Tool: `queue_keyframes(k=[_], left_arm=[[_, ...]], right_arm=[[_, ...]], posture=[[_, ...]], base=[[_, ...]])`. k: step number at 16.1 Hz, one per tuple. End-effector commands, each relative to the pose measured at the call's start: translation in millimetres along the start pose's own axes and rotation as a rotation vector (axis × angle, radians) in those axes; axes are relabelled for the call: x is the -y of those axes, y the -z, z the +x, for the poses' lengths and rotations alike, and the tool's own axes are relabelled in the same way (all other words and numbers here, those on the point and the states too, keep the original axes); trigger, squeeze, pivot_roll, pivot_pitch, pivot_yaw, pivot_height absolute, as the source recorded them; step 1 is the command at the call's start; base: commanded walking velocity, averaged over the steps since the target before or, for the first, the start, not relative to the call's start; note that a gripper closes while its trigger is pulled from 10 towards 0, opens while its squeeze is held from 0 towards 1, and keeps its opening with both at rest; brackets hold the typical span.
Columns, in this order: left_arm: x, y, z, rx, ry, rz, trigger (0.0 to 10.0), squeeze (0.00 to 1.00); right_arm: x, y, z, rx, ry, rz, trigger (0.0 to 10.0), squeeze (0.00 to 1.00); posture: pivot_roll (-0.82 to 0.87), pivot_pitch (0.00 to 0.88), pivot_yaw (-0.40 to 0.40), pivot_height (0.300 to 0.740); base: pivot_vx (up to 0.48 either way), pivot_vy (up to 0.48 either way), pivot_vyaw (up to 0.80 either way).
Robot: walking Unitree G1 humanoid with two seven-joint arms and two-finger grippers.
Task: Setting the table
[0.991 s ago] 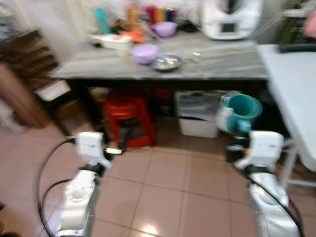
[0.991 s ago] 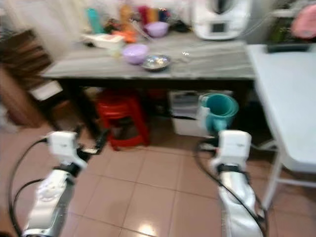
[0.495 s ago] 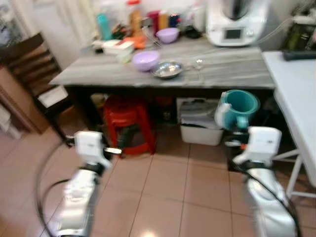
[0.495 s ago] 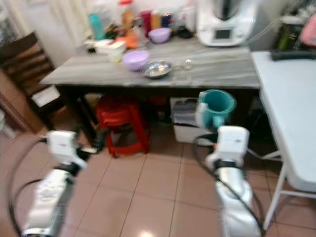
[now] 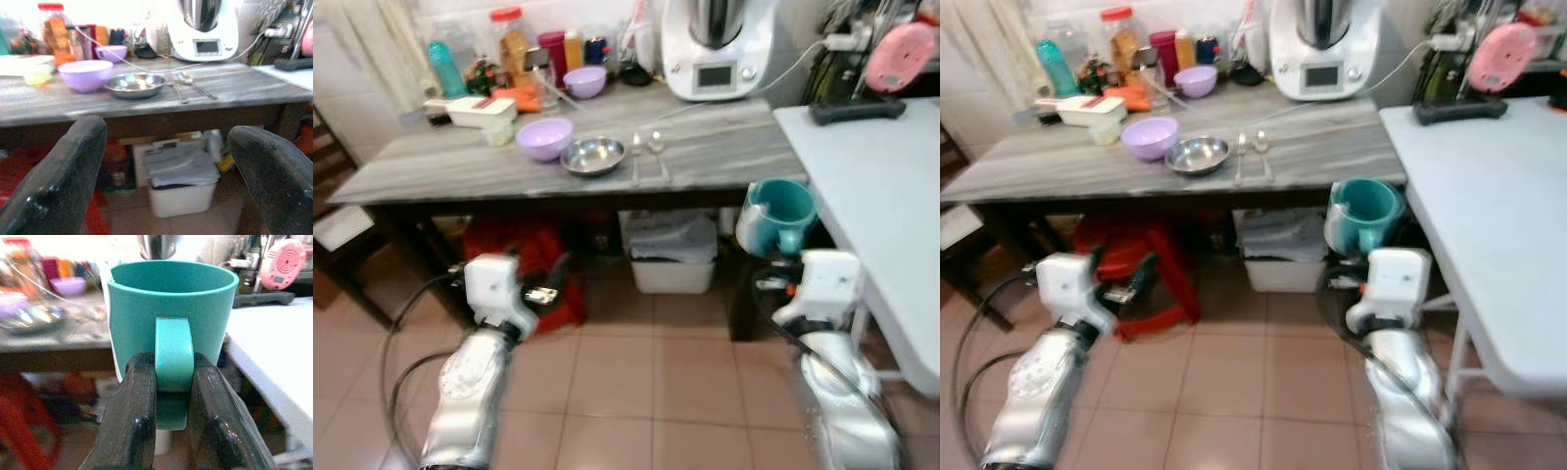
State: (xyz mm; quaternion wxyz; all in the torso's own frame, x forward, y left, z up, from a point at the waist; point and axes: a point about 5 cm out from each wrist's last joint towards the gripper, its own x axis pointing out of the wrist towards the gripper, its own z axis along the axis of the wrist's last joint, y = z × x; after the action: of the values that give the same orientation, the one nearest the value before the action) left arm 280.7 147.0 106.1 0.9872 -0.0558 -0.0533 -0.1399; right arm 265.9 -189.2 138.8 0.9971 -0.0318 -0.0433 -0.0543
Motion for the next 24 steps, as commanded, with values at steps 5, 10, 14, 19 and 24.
queue_keyframes(k=[5, 10, 14, 19, 24], left_arm=[[-14.7, -0.6, -5.4, -0.016, -0.034, 0.028, 10.0, 0.0], [-13.1, -0.5, -4.9, -0.019, -0.024, 0.024, 10.0, 0.0], [-12.0, -0.2, -4.1, -0.02, -0.02, 0.02, 10.0, 0.0], [-10.0, 0.5, -3.2, -0.021, -0.017, 0.016, 10.0, 0.0], [-8.6, 0.1, -2.7, -0.018, -0.014, 0.012, 10.0, 0.0]], right_arm=[[-15.0, -7.0, 4.9, 0.036, -0.04, 0.024, 10.0, 0.0], [-15.2, -5.1, 5.9, 0.021, -0.02, 0.05, 10.0, 0.0], [-15.0, -5.5, 6.5, 0.023, -0.021, 0.05, 10.0, 0.0], [-16.7, -6.8, 8.3, 0.031, -0.028, 0.052, 10.0, 0.0], [-17.3, -8.6, 10.2, 0.035, -0.033, 0.05, 10.0, 0.0]], posture=[[-0.11, 0.0, 0.105, 0.74], [-0.11, 0.0, 0.108, 0.74], [-0.11, 0.0, 0.107, 0.74], [-0.11, 0.0, 0.106, 0.74], [-0.11, 0.0, 0.101, 0.74]], base=[[0.339, 0.0, 0.72], [0.339, 0.0, 0.1], [0.339, 0.0, -0.69], [0.339, 0.0, -0.1], [0.339, 0.0, 0.0]])
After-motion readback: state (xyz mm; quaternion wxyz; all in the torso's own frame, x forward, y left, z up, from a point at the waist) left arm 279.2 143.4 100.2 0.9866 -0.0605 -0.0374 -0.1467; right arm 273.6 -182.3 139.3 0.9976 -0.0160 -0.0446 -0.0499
